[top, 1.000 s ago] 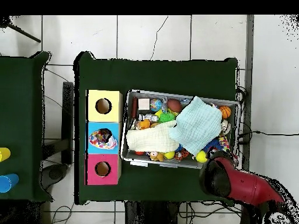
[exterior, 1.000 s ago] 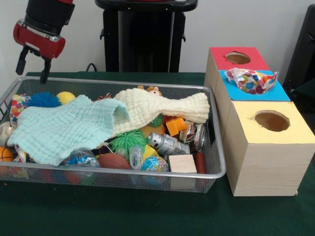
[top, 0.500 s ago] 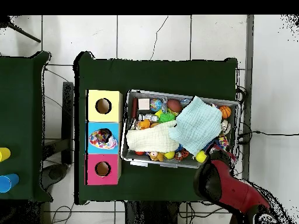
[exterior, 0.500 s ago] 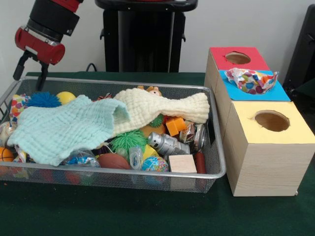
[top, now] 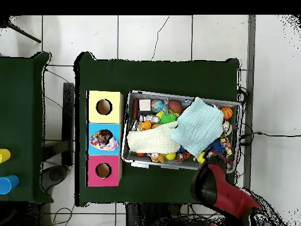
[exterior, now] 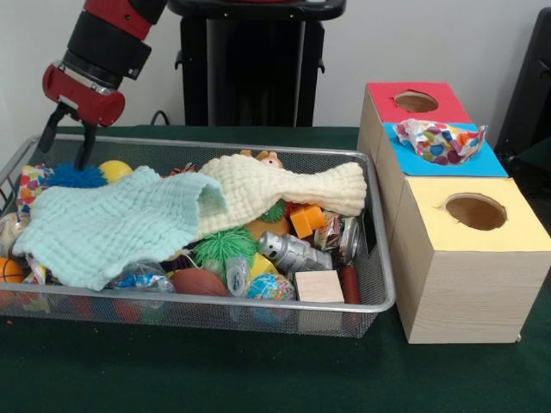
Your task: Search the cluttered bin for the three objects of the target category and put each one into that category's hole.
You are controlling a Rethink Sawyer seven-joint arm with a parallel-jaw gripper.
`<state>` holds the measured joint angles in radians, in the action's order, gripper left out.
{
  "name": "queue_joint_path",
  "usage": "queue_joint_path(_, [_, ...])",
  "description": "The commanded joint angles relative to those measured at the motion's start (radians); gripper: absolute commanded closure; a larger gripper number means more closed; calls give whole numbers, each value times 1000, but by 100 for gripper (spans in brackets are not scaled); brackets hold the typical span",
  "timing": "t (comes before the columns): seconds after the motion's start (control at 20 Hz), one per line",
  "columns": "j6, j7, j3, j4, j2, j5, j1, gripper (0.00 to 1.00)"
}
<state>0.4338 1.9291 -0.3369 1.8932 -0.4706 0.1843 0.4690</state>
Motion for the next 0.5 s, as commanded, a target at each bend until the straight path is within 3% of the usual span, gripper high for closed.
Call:
queue_joint_path(0.05, [30, 228, 69, 19, 64, -64, 37, 0])
queue_joint_path(0.5, [67, 237, 118, -15, 97, -51, 95, 0])
